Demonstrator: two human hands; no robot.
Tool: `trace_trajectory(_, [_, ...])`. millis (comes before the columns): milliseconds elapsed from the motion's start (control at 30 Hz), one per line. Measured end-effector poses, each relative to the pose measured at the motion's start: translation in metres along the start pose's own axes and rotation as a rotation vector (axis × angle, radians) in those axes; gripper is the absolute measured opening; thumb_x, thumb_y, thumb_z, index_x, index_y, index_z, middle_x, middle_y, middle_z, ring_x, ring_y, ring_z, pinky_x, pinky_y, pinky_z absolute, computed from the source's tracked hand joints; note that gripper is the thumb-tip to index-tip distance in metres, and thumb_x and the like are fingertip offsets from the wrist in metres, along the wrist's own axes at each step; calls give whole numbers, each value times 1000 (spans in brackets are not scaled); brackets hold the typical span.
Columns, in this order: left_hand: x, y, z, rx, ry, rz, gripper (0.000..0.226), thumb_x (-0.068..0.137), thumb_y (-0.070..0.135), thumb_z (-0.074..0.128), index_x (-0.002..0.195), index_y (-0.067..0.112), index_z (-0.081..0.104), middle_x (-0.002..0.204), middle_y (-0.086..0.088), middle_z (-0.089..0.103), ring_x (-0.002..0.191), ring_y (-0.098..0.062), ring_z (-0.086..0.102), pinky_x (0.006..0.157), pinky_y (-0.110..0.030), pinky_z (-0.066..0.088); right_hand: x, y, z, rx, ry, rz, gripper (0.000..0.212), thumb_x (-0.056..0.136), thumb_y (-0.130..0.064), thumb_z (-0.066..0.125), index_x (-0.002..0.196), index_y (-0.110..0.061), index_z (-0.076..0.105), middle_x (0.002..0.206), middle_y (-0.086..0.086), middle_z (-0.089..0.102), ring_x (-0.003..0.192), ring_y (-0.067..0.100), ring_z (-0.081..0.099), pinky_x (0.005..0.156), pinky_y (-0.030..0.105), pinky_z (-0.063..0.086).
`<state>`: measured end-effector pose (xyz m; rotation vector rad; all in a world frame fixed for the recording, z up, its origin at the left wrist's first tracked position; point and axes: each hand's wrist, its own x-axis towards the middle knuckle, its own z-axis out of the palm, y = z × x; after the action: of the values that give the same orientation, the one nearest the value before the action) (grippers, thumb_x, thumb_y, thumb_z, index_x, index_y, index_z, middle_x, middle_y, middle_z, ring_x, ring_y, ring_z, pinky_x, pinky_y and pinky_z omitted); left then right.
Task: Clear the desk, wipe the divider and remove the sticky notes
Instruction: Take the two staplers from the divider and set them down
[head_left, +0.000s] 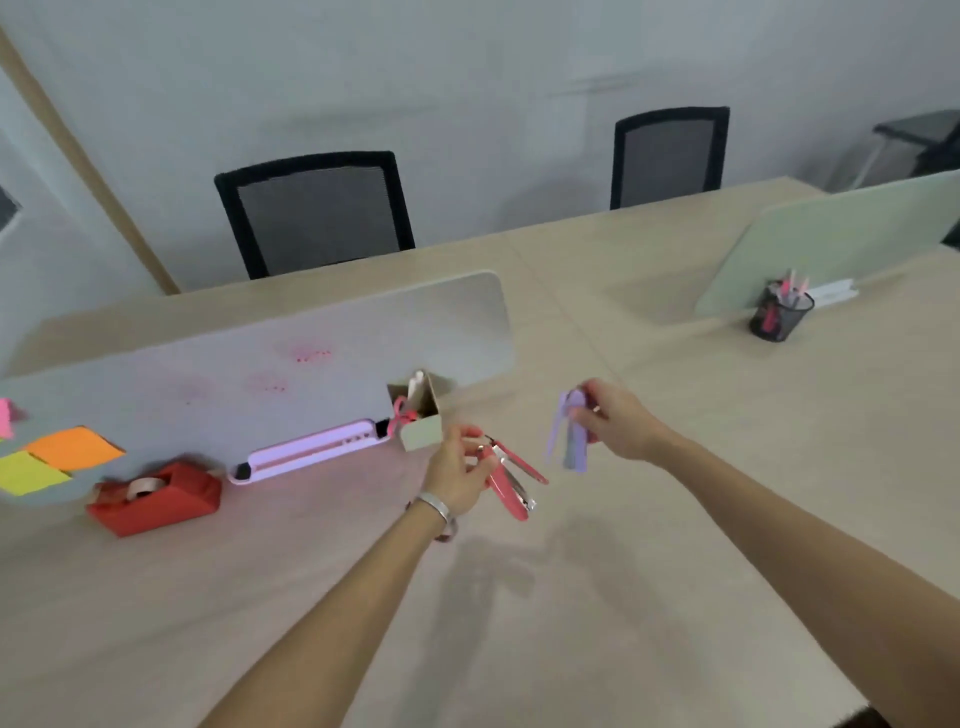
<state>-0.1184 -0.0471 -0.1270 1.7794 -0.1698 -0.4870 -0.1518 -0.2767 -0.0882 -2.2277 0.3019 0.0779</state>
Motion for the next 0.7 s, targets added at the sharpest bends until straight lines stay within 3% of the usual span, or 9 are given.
trace_trajectory(100, [-23,-55,78,53,-218,-168,29,85,-4,54,111,10,50,97,-7,54,81,-23,57,57,-26,55,-63,86,1,-90,-126,241,21,89,-18,59,103,-4,53,95,12,60,72,25,61,76,45,59])
trace_trajectory(167, [-40,-82,121,97,-327,-247,29,86,-4,50,113,4,56,90,-5,55,77,-22,58,55,-23,55,-97,126,7,-143,-238,359,23,87,-19,59,103,-2,54,99,14,61,76,25,61,75,43,58])
trace_trajectory(300, [-65,-116,171,205,-437,-364,33,81,1,51,111,3,62,82,-6,61,84,-26,60,75,-34,54,-137,171,19,-138,-369,477,10,87,-12,59,95,-9,54,86,3,57,72,22,62,62,30,59])
trace_trajectory(367, [-71,-126,182,287,-388,-369,34,78,5,52,109,3,64,99,-15,69,95,-29,65,88,-36,53,-146,181,24,-150,-396,493,9,87,-12,60,94,-10,54,85,2,58,70,22,63,60,27,58])
trace_trajectory(400, [-74,-127,185,343,-339,-354,31,81,6,52,108,5,66,106,-14,70,98,-27,65,89,-30,51,-147,183,26,-155,-406,499,9,86,-12,60,93,-10,55,83,2,57,66,20,63,57,26,58])
trace_trajectory(467, [-79,-127,190,425,-259,-323,28,84,6,50,106,7,67,108,-10,70,94,-21,63,85,-20,45,-147,186,29,-181,-413,513,7,84,-10,61,87,-10,55,75,-2,54,54,12,61,46,18,52])
trace_trajectory(533, [-81,-127,193,455,-220,-314,26,84,5,51,103,5,68,104,-10,70,90,-19,61,83,-19,45,-143,188,32,-231,-431,539,8,83,-7,61,81,-10,54,70,-1,54,46,9,61,38,15,47])
trace_trajectory(633, [-76,-125,187,397,-200,-366,25,83,8,57,107,5,65,99,-7,63,87,-17,59,87,-20,49,-128,182,33,-258,-477,563,8,83,-9,62,87,-7,55,69,6,59,59,25,64,43,22,55])
trace_trajectory(700, [-64,-120,162,260,-125,-438,29,85,11,56,114,8,60,98,-5,55,86,-22,57,73,-18,47,-104,164,35,-339,-531,537,7,85,-12,60,90,-9,55,72,10,61,63,27,62,50,28,56])
